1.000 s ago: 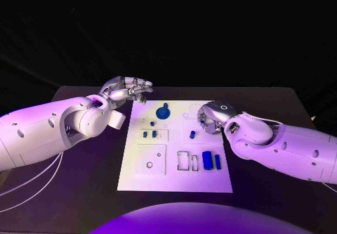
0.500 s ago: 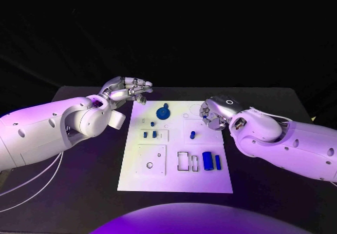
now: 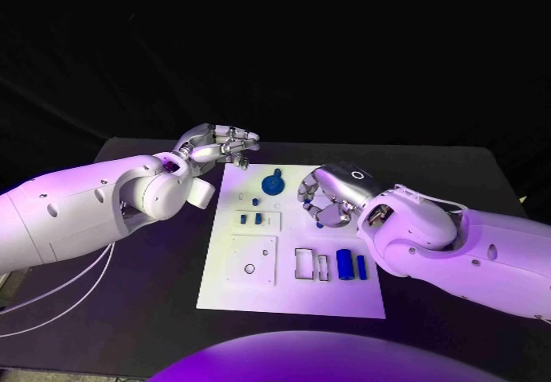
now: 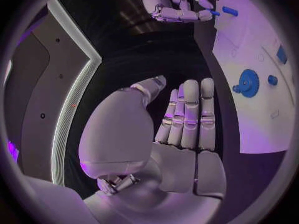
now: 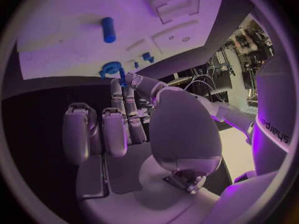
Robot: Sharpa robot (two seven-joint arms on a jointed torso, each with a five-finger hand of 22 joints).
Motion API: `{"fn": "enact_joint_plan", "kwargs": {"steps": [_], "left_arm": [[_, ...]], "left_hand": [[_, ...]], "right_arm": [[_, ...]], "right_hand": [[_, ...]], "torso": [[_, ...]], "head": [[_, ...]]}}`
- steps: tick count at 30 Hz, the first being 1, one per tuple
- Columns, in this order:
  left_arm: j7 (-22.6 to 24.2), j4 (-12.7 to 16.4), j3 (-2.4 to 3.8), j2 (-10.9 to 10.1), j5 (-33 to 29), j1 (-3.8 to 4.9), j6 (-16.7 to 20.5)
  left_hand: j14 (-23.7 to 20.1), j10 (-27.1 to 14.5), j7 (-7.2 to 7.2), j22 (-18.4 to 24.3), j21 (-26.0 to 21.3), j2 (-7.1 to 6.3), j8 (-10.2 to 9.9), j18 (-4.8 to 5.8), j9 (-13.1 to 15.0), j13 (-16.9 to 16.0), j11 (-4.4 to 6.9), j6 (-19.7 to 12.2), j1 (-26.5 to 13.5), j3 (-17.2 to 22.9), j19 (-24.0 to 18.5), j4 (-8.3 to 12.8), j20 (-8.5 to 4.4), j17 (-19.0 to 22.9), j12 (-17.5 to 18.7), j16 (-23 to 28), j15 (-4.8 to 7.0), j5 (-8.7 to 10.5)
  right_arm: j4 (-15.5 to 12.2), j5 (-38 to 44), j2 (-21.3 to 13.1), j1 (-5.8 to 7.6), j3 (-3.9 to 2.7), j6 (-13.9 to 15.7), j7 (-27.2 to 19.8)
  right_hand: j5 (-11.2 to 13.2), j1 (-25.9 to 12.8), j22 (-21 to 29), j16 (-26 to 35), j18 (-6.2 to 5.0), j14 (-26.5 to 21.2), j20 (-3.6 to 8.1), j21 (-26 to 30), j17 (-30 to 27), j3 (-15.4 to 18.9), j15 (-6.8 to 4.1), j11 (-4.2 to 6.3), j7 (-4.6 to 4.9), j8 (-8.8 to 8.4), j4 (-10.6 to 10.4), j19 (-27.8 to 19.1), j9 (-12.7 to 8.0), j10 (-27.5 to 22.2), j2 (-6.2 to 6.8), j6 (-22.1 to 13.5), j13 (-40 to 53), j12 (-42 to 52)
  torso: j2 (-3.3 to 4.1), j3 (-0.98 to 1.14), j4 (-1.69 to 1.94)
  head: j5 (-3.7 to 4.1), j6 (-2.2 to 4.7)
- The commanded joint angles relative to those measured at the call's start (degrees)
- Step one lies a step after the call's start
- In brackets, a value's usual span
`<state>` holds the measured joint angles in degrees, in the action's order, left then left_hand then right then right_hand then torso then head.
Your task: Assemble the parts on the task board
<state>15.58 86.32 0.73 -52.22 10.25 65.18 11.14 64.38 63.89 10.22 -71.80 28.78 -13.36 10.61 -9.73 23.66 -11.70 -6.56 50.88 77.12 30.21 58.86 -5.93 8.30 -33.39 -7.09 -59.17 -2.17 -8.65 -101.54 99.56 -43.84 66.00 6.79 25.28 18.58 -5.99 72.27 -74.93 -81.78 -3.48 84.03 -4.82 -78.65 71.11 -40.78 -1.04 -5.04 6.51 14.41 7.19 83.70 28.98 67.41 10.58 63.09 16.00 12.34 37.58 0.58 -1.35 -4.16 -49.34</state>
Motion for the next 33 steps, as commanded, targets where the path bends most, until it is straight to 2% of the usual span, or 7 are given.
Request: {"fn": "enact_joint_plan", "kwargs": {"steps": [1,8,13,16,22,27,33], "left_arm": [[0.44,-0.16,0.05,0.60,-0.10,0.04,-0.66],[0.35,-0.36,0.04,1.64,-0.14,0.05,-0.75],[0.32,-0.45,0.04,2.08,0.00,0.07,-0.72],[0.29,-0.75,0.04,2.42,0.05,0.09,-0.72],[0.22,-1.04,0.04,2.60,0.14,0.10,-0.83],[0.20,-1.20,0.04,2.64,0.18,0.11,-0.84],[0.18,-1.21,0.04,2.69,0.30,0.11,-0.89]], "left_hand": [[-0.23,-0.51,-0.02,0.11,-0.36,0.57,0.25,-0.66,0.10,0.07,-0.06,-0.41,-0.25,0.25,-0.22,0.09,0.20,0.11,-0.23,0.31,-0.22,0.06],[-0.23,-0.54,-0.02,0.12,-0.37,0.60,0.29,-0.66,0.12,0.07,-0.06,-0.42,-0.23,0.28,-0.22,0.11,0.21,0.12,-0.24,0.32,-0.22,0.06],[-0.22,-0.56,-0.02,0.13,-0.37,0.61,0.32,-0.66,0.12,0.08,-0.07,-0.44,-0.21,0.30,-0.21,0.13,0.21,0.13,-0.24,0.32,-0.22,0.05],[-0.21,-0.59,-0.02,0.14,-0.38,0.62,0.34,-0.67,0.13,0.09,-0.07,-0.47,-0.19,0.32,-0.20,0.16,0.21,0.14,-0.23,0.31,-0.22,0.03],[-0.16,-0.75,0.00,0.20,-0.40,0.64,0.49,-0.67,0.19,0.12,-0.09,-0.62,-0.05,0.45,-0.15,0.33,0.21,0.20,-0.25,0.32,-0.22,-0.27],[-0.16,-0.75,0.00,0.20,-0.40,0.64,0.49,-0.67,0.19,0.12,-0.09,-0.62,-0.05,0.45,-0.15,0.33,0.21,0.20,-0.25,0.32,-0.22,-0.27],[-0.16,-0.75,0.00,0.20,-0.40,0.64,0.49,-0.67,0.19,0.12,-0.09,-0.62,-0.05,0.45,-0.15,0.33,0.21,0.20,-0.25,0.32,-0.22,-0.27]], "right_arm": [[-0.52,-0.46,1.82,-0.80,0.10,0.34,-1.45],[0.67,0.35,5.63,-3.91,0.41,0.56,-2.34],[1.56,1.03,7.20,-6.03,0.52,1.09,-2.49],[2.32,1.48,8.01,-7.21,0.56,1.52,-2.60],[3.51,1.80,8.99,-8.46,0.61,1.74,-2.91],[4.18,1.88,9.45,-9.39,0.66,2.07,-3.26],[4.85,1.91,9.82,-9.99,0.68,2.43,-3.55]], "right_hand": [[-0.38,0.48,-11.72,-0.15,0.97,1.97,0.05,-0.25,-0.05,-0.27,-0.40,2.31,0.07,0.10,0.22,0.83,0.06,2.10,-0.05,0.11,0.13,0.05],[-0.62,0.49,-11.75,-0.15,0.99,1.98,0.06,-0.34,-0.03,-0.32,-0.38,2.28,0.11,0.04,0.21,0.88,0.10,2.06,-0.13,0.01,0.18,-0.05],[-0.62,0.49,-11.75,-0.15,0.99,1.98,0.06,-0.34,-0.03,-0.32,-0.38,2.28,0.11,0.04,0.21,0.88,0.10,2.06,-0.13,0.01,0.18,-0.05],[-0.76,0.47,-11.76,-0.14,1.00,1.98,0.06,-0.35,-0.06,-0.33,-0.37,2.24,0.15,0.01,0.19,0.89,0.13,2.02,-0.17,-0.05,0.21,-0.12],[-0.82,0.45,-11.77,-0.11,1.00,1.98,0.06,-0.36,-0.12,-0.32,-0.36,2.23,0.16,-0.01,0.17,0.90,0.15,2.00,-0.18,-0.07,0.24,-0.15],[-0.85,0.43,-11.76,-0.13,0.99,1.99,0.06,-0.34,-0.07,-0.31,-0.35,2.23,0.16,-0.01,0.17,0.89,0.16,2.00,-0.18,-0.08,0.25,-0.17],[-0.85,0.43,-11.76,-0.13,0.99,1.99,0.06,-0.34,-0.07,-0.31,-0.35,2.23,0.16,-0.01,0.17,0.89,0.16,2.00,-0.18,-0.08,0.25,-0.17]], "torso": [[-0.12,-0.14,0.11],[-0.11,-0.22,0.22],[0.01,-0.18,0.11],[-0.03,-0.08,0.12],[0.02,-0.06,0.09],[0.02,-0.11,0.06],[0.00,-0.19,0.11]], "head": [[-1.18,-0.02],[-2.93,-0.15],[-4.10,-0.30],[-5.44,-0.58],[-8.18,-0.66],[-9.56,-0.66],[-10.25,-0.66]]}}
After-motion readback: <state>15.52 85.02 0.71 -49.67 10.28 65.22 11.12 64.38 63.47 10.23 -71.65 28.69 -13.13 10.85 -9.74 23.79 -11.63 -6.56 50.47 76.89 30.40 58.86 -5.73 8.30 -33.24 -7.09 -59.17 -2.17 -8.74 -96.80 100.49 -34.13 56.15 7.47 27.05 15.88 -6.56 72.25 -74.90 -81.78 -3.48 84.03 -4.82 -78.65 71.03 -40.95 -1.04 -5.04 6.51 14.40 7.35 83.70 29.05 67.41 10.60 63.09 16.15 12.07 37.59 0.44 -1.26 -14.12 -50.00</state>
